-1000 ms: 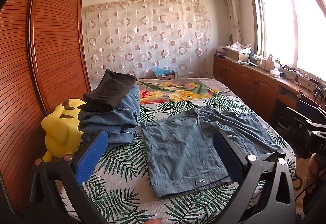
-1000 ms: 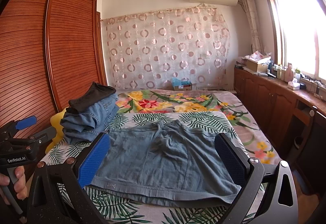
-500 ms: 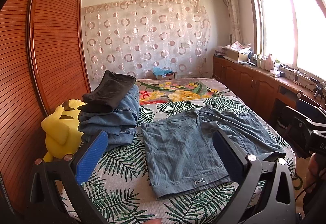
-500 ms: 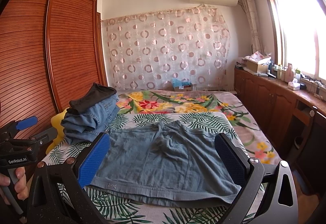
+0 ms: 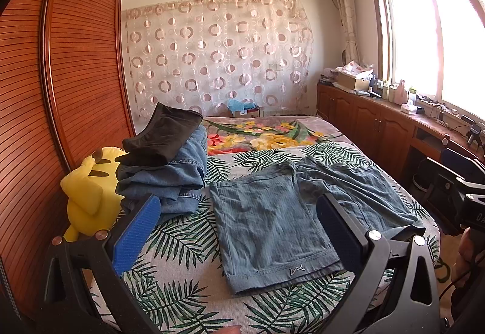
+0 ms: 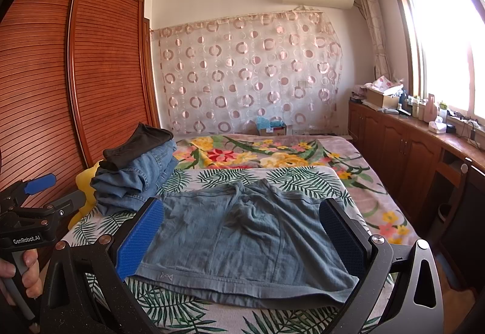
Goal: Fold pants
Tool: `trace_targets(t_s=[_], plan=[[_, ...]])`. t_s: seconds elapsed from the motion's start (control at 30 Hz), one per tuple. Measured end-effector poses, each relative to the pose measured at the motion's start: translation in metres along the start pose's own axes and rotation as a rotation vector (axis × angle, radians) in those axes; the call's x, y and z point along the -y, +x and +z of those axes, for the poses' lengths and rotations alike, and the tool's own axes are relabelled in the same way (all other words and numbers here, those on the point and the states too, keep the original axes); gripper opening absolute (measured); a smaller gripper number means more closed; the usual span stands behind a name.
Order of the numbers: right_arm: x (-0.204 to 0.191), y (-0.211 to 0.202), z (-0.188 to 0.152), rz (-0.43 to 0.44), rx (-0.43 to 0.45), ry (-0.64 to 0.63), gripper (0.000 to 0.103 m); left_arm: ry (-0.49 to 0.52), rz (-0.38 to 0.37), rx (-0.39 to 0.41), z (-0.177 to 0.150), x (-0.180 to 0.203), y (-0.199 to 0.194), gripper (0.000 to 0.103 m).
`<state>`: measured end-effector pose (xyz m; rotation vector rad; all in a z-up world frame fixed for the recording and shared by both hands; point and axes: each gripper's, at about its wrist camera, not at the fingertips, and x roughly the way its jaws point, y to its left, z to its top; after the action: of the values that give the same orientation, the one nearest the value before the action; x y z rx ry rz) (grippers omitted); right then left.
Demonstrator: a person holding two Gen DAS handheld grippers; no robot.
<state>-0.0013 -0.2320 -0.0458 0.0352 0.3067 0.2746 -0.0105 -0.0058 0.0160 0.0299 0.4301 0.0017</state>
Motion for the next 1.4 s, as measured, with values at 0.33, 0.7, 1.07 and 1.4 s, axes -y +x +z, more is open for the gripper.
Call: trace_targets(t_s=[0.33,0.7,1.07,1.4], plan=[[0.004,0.007,-0.007,-0.01,-0.027,0.004,0.102,0.0,-0.005,-0.037,-0.001,0.003,0.002,0.103],[0.025,0.022,-0.016,-0.045,-0.088,0.028,0.102,0.022,-0.061,-0.145,-0.029,0.003,0.033,0.103],[0.037,0.02,-0.02,-0.07,-0.145,-0.005,0.102,0.034,-0.107,-0.244,-0.055,-0.003,0.068,0.103],[0.066,0.019,-0.033,-0.105,-0.266,0.021,0.084,0.062,-0.089,-0.343,-0.078,-0.012,0.09,0.103]])
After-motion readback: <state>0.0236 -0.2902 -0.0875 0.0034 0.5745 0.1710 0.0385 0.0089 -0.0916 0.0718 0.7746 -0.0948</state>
